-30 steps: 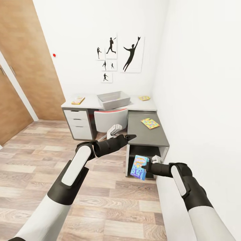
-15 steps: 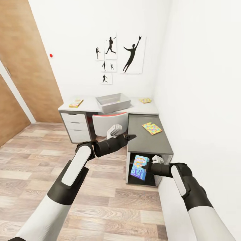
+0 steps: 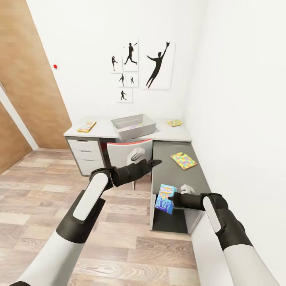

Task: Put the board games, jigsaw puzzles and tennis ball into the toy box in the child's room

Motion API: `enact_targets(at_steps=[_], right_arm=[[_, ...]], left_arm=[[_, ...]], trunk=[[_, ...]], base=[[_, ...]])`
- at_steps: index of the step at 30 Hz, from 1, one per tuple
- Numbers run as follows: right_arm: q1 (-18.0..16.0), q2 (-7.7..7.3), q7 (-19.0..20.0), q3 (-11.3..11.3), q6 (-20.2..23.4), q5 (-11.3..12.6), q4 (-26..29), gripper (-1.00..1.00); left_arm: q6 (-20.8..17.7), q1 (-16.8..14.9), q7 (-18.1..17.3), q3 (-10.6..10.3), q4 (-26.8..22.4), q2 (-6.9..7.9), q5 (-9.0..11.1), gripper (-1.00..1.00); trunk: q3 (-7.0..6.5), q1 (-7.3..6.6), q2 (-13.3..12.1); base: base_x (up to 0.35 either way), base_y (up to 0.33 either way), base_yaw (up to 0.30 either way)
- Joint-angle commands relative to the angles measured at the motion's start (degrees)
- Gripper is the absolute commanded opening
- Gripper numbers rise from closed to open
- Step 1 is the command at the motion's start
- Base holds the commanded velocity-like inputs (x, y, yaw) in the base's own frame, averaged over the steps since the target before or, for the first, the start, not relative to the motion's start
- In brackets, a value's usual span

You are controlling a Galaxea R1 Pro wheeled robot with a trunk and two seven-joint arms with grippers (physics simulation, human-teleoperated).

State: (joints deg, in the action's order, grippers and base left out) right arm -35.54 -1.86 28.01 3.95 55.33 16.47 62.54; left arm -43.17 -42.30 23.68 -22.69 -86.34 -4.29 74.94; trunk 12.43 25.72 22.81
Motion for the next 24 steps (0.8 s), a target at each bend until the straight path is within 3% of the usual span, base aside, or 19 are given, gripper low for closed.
enact_targets(at_steps=[1,19,24], right_arm=[[-0.06,0.01,0.38,0.10,0.31,-0.03,0.08,-1.00],[0.56,0.01,0.38,0.26,0.31,-0.03,3.42,-1.00],[0.62,0.01,0.38,0.27,0.31,-0.03,3.58,-1.00]], left_arm=[[-0.07,-0.04,0.57,0.01,-0.05,-0.02,0.60,1.00],[-0.07,-0.03,0.56,-0.06,-0.05,-0.02,0.51,1.00],[-0.07,0.01,0.57,-0.07,-0.05,-0.02,0.48,1.00]], trunk=[[0.10,0.07,0.11],[0.04,0.07,0.11],[0.04,0.07,0.11]], base=[[0.335,0.000,-0.025],[0.333,0.000,-0.013],[0.183,0.000,0.008]])
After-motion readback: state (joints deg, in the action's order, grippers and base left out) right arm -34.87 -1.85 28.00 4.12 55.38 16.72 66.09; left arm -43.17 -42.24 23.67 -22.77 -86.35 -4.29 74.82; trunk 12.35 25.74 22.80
